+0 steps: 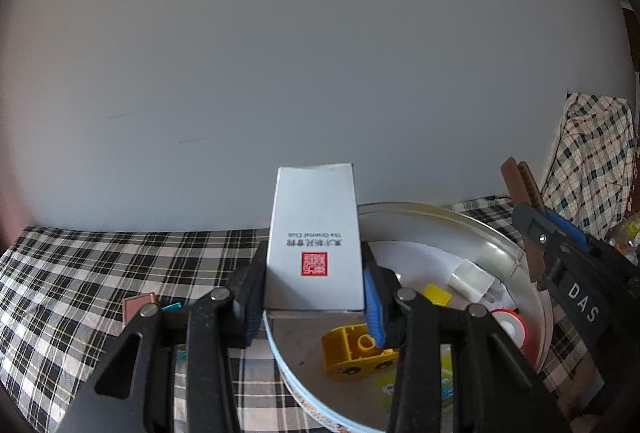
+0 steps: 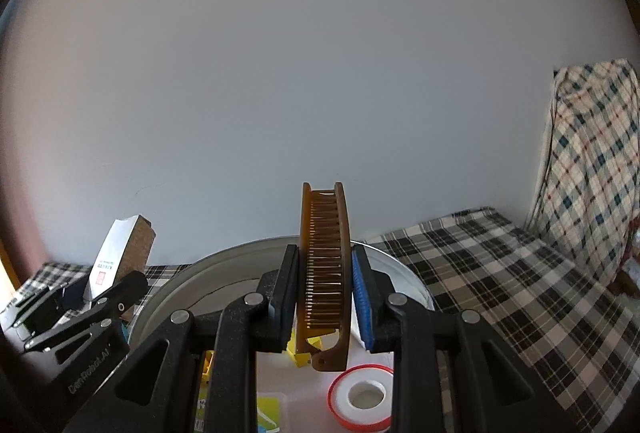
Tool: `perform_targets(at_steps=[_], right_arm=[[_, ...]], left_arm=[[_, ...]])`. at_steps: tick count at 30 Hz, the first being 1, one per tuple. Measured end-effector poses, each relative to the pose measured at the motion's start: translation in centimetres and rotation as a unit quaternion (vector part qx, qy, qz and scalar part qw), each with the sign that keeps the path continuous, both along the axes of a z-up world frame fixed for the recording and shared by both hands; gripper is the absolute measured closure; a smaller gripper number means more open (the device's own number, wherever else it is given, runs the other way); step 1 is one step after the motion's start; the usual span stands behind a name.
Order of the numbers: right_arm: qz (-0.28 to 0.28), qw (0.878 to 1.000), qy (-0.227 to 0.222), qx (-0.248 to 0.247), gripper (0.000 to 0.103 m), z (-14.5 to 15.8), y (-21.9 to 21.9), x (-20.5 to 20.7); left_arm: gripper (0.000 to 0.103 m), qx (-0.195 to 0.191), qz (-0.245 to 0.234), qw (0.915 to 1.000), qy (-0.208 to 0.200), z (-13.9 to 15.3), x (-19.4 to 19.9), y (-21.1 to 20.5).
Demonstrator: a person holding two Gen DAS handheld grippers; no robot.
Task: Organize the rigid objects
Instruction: 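Carry the brown comb and white printed box over the tin with both tools, then release the white box into the tin with the left tool while the right tool releases the comb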
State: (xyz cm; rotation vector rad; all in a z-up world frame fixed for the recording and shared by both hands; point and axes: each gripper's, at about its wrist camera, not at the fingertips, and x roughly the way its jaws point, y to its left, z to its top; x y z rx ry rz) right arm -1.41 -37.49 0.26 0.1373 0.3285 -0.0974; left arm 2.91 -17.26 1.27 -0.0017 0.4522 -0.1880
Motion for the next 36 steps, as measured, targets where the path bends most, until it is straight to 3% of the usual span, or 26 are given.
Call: perform_targets(at_steps=[19, 25, 31, 36], right_arm=[[-0.033, 0.999, 0.019, 0.001, 0.076, -0.6, -3.0, 2.9], [-0.035, 0.999, 0.035, 0.004, 0.076, -0.9, -3.3, 4.1], [-0.027, 0.996, 0.082, 0.016, 0.075, -1.4, -3.8, 5.6], [0.003, 0.990, 0.131, 0.056, 0.075, -2.5, -4.3, 6.7]], left_arm=[[0.063, 0.017, -0.034, 0.9985, 0.041, 0.1, 3.1, -3.0], [0.063, 0.036, -0.043, 0.9955, 0.076, 0.3, 5.1, -4.6], [0.063, 0.067, -0.052, 0.9898, 0.115, -0.7, 6.3, -6.1], [0.062, 0.077, -0.054, 0.9858, 0.139, -1.1, 7.4, -6.7]])
